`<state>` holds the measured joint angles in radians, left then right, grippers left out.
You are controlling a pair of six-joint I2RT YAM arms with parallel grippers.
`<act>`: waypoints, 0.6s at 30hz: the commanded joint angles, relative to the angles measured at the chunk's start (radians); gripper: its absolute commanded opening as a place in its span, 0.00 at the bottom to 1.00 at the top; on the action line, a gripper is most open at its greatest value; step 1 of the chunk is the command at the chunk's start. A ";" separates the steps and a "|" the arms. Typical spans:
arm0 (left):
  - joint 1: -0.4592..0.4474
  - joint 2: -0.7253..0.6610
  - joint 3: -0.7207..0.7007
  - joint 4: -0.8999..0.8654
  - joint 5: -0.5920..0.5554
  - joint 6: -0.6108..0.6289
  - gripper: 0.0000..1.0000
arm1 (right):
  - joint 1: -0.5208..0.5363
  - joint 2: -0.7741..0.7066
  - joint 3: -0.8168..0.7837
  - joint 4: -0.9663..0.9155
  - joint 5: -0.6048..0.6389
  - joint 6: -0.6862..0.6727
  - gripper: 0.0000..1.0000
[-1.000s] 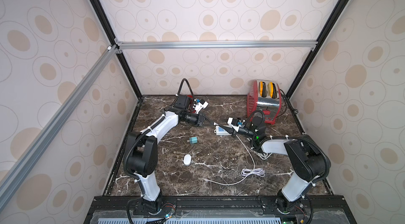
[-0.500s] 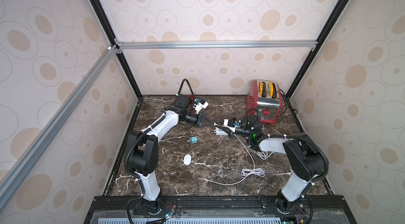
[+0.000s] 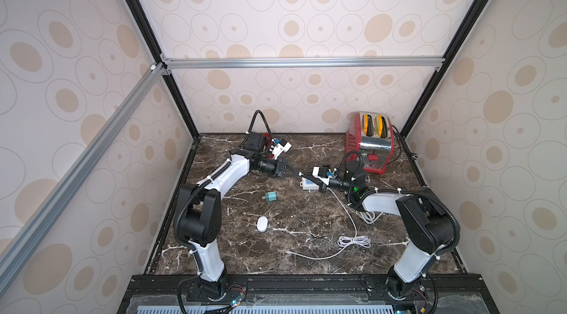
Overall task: Charge the bluetooth headset
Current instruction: Pick up the plug from the center of the board.
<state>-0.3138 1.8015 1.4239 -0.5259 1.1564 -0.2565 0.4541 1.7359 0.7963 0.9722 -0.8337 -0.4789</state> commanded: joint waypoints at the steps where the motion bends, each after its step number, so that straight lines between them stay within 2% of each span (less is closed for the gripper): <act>1: 0.024 -0.032 0.018 -0.072 -0.050 0.055 0.45 | 0.003 -0.020 -0.017 0.031 0.038 0.017 0.00; 2: 0.039 -0.051 0.011 -0.093 -0.081 0.069 0.71 | -0.004 -0.037 -0.027 0.008 0.047 0.018 0.00; 4: 0.065 -0.095 -0.001 -0.148 -0.170 0.101 0.98 | -0.020 -0.079 -0.048 -0.058 0.070 0.016 0.00; 6: 0.079 -0.136 0.005 -0.217 -0.271 0.159 0.99 | -0.036 -0.126 -0.075 -0.125 0.090 0.016 0.00; 8: 0.082 -0.162 0.021 -0.285 -0.450 0.211 0.99 | -0.050 -0.175 -0.111 -0.170 0.116 0.019 0.00; 11: 0.074 -0.192 -0.008 -0.292 -0.714 0.288 0.99 | -0.058 -0.231 -0.162 -0.213 0.155 0.019 0.00; 13: 0.071 -0.221 -0.066 -0.258 -0.788 0.400 0.99 | -0.061 -0.263 -0.187 -0.246 0.163 0.016 0.00; 15: 0.066 -0.250 -0.134 -0.226 -0.805 0.569 0.99 | -0.063 -0.292 -0.206 -0.277 0.172 0.007 0.00; 18: 0.041 -0.266 -0.213 -0.145 -0.899 0.783 0.99 | -0.070 -0.325 -0.222 -0.323 0.181 -0.009 0.00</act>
<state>-0.2535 1.5387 1.2579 -0.7021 0.4107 0.2344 0.3943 1.4418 0.5900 0.7181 -0.6716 -0.4618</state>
